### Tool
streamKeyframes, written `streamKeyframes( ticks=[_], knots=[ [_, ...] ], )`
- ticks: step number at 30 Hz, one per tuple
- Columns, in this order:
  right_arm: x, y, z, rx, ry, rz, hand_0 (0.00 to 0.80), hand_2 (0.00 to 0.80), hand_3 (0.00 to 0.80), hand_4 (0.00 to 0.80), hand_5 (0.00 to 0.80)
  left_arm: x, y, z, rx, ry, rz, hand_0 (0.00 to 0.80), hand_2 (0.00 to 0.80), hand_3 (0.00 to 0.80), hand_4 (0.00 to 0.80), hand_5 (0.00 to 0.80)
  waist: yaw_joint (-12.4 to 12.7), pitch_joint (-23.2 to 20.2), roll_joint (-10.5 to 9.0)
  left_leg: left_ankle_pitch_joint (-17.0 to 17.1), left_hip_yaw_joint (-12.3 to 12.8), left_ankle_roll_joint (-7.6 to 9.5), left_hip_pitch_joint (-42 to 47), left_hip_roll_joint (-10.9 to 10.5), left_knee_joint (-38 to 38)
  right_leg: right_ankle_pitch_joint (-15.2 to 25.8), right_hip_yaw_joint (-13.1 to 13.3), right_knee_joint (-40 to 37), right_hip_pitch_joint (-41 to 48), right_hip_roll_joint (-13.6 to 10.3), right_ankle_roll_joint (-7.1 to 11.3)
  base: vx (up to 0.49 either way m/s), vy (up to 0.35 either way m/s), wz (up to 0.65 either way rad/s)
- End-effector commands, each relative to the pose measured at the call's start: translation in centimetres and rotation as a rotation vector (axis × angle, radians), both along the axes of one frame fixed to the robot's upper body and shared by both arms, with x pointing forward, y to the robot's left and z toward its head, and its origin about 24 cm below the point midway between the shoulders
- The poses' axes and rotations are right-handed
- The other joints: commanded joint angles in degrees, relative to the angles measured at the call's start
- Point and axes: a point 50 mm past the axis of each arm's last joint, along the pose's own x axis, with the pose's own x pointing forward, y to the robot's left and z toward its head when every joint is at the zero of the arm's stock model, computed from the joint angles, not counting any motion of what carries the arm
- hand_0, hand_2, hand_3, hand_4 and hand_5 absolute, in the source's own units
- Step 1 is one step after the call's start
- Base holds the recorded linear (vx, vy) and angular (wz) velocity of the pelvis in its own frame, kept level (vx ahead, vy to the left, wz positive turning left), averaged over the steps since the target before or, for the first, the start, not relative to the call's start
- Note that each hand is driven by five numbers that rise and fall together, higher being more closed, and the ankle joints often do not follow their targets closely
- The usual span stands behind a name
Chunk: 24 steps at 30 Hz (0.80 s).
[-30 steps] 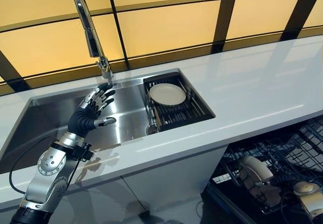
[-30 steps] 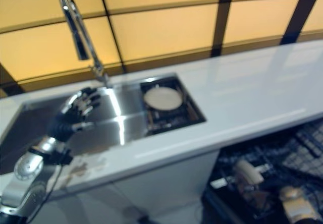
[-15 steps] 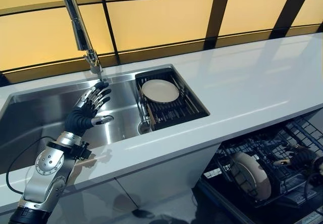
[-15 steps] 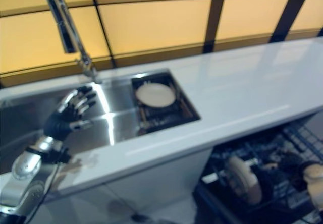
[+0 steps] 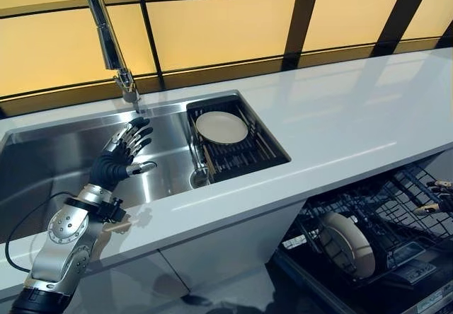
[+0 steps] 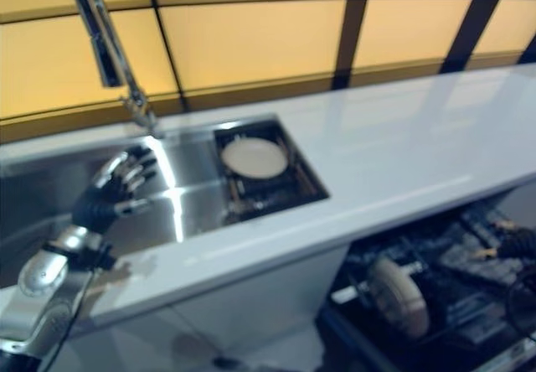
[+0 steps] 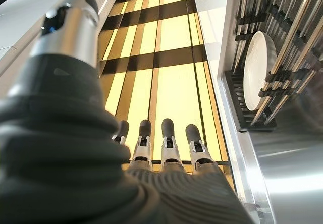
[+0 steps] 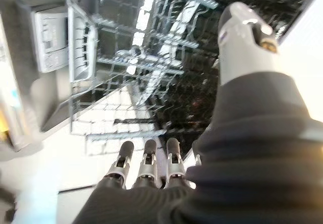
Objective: Take plates into dishwasher
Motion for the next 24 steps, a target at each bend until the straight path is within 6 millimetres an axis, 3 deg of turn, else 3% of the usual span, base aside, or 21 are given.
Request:
streamKeyframes(
  ticks=[1, 5, 10, 20, 24],
  knots=[
    [0.4, -1.2, 6.2, -0.178, -0.063, -0.052, 0.0, 0.0, 0.0, 0.0, 0.0, 0.6, 0.9, 3.9, 0.036, -0.123, 0.007, 0.0, 0.0, 0.0, 0.0, 0.0, 1.11, -3.84, -4.26, -0.97, -1.53, 0.31, 1.93, 1.64, -0.16, 5.23, -1.25, -0.2, -2.56, -2.92, 2.44, 0.0, 0.0, 0.0],
    [0.5, -1.5, 9.3, -0.211, -0.157, -0.077, 0.0, 0.0, 0.0, 0.0, 0.0, 0.6, 1.0, 4.0, 0.039, -0.12, -0.003, 0.0, 0.0, 0.0, 0.0, 0.0, 1.74, -4.0, -4.6, -0.91, -1.93, 0.28, 1.7, 1.59, -0.16, 5.32, -1.61, -0.2, -2.63, -2.93, 2.49, 0.0, 0.0, 0.0],
    [2.4, 0.7, 13.8, -0.237, -0.437, -0.024, 0.0, 0.0, 0.0, 0.0, 0.0, 0.8, 1.2, 3.5, 0.035, -0.112, -0.02, 0.0, 0.0, 0.0, 0.0, 0.0, 2.96, -4.59, -4.87, -0.86, -2.85, 0.44, 1.26, 1.39, -0.16, 5.27, -2.15, -0.2, -2.71, -2.97, 2.41, 0.0, 0.0, 0.0],
    [5.1, 5.2, 18.0, -0.276, -0.702, 0.078, 0.0, 0.0, 0.0, 0.0, 0.0, 1.1, 1.3, 3.6, 0.027, -0.092, -0.032, 0.0, 0.0, 0.0, 0.0, 0.0, 4.46, -5.52, -4.21, -0.86, -4.11, 0.59, 0.99, 1.2, -0.16, 4.86, -3.19, -0.2, -2.11, -3.22, 2.32, 0.006, -0.005, 0.03],
    [6.5, 7.6, 18.4, -0.271, -0.733, 0.17, 0.0, 0.0, 0.0, 0.0, 0.0, 1.2, 1.0, 3.3, 0.02, -0.087, -0.045, 0.0, 0.0, 0.0, 0.0, 0.0, 5.09, -5.91, -4.1, -0.89, -4.66, 0.63, 1.0, 1.07, -0.16, 4.74, -3.63, -0.2, -1.93, -3.42, 2.36, 0.01, 0.006, 0.08]
  ],
)
